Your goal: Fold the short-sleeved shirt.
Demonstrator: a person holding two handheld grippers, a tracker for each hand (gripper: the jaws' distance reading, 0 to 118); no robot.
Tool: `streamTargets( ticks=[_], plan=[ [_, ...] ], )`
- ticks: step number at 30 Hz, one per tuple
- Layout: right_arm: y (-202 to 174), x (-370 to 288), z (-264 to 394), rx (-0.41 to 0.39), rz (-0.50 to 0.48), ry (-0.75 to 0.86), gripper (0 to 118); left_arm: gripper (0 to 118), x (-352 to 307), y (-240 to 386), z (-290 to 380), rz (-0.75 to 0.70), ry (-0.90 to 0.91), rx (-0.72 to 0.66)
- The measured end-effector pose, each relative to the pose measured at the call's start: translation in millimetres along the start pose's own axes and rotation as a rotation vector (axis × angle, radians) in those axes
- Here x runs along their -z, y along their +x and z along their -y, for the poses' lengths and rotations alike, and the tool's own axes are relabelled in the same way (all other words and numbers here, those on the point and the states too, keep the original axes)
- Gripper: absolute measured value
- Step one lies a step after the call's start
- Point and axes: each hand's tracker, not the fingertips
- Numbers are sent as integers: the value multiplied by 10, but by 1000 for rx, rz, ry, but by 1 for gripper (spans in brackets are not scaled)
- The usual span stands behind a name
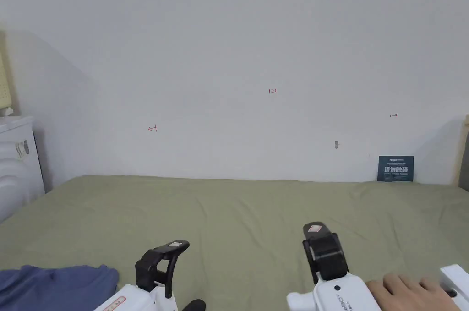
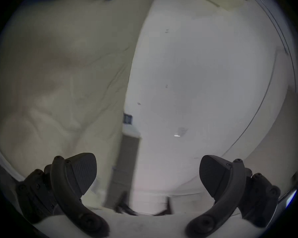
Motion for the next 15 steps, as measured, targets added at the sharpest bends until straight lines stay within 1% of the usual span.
streamTargets(
  ticks=[1, 2, 3, 4, 5, 6, 7, 8, 9, 10, 11, 12, 15],
  plan=[
    [82, 26, 24, 154, 17, -57, 118, 118, 7, 183, 86, -50, 22, 104],
    [225, 17, 81, 382, 6, -113, 118, 118, 13, 347, 126, -70, 43, 245],
    [348, 30, 153, 636, -14, -154, 118, 118, 13, 540, 189, -130, 85, 436],
    [471, 38, 260, 921, -31, -200, 118, 118, 23, 757, 311, -218, 135, 658],
    [560, 35, 396, 1197, -39, -239, 118, 118, 44, 963, 496, -343, 222, 921],
    [628, 5, 528, 1416, -49, -256, 118, 118, 74, 1085, 671, -453, 298, 1146],
    [634, -23, 648, 1609, -48, -246, 118, 118, 119, 1140, 841, -539, 390, 1347],
    [607, -63, 729, 1715, -25, -243, 118, 118, 151, 1117, 958, -596, 481, 1502],
    [587, -94, 770, 1772, 7, -257, 118, 118, 183, 1095, 1035, -609, 523, 1612],
    [538, -76, 811, 1790, 28, -265, 118, 118, 186, 1092, 1067, -614, 538, 1679],
    [523, -73, 818, 1748, 47, -275, 118, 118, 200, 1091, 1106, -609, 524, 1703],
    [526, -72, 818, 1724, 40, -272, 118, 118, 206, 1105, 1123, -603, 490, 1698],
    [543, -81, 767, 1686, 38, -283, 118, 118, 145, 1140, 1071, -575, 467, 1637]
  ],
)
